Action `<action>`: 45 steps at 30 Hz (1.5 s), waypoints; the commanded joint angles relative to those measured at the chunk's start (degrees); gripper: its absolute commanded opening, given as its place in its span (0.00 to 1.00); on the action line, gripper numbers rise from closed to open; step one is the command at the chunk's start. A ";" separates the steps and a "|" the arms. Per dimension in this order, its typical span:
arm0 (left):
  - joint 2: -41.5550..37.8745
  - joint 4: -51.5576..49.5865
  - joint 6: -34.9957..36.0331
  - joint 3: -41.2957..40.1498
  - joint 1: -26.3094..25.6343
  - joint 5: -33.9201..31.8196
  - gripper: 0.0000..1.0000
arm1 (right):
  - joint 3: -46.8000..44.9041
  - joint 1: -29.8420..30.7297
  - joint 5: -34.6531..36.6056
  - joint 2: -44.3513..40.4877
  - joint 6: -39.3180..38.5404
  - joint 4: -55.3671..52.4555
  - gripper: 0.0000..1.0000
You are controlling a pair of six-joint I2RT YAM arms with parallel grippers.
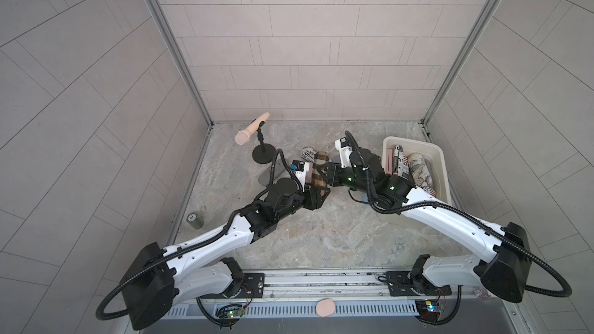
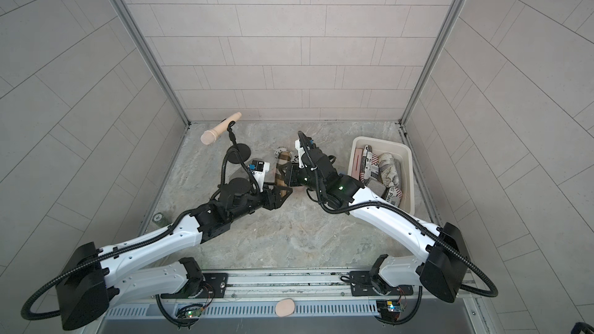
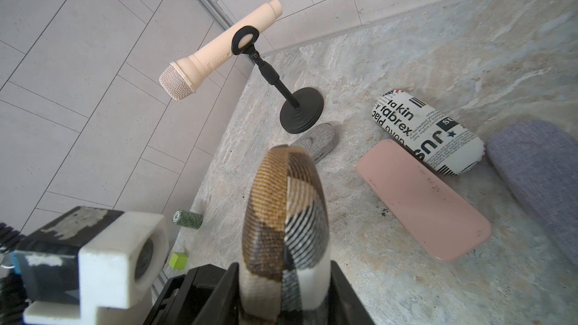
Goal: Put the glasses cases into the storage boxes
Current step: Pick up the glasses case at the center of the board, then place the glasses case in the storage box.
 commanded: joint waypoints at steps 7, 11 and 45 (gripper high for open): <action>-4.90 1.11 1.26 -2.62 -0.20 0.26 0.99 | 2.86 0.84 3.25 -1.00 0.25 -0.53 0.22; -8.22 -1.31 2.24 -3.64 -0.20 -0.45 1.00 | 4.60 0.67 4.79 -0.73 -1.02 -1.77 0.22; -23.31 -17.12 0.50 -7.75 0.41 -18.99 1.00 | 9.42 -41.56 12.54 -14.65 -24.97 -42.64 0.23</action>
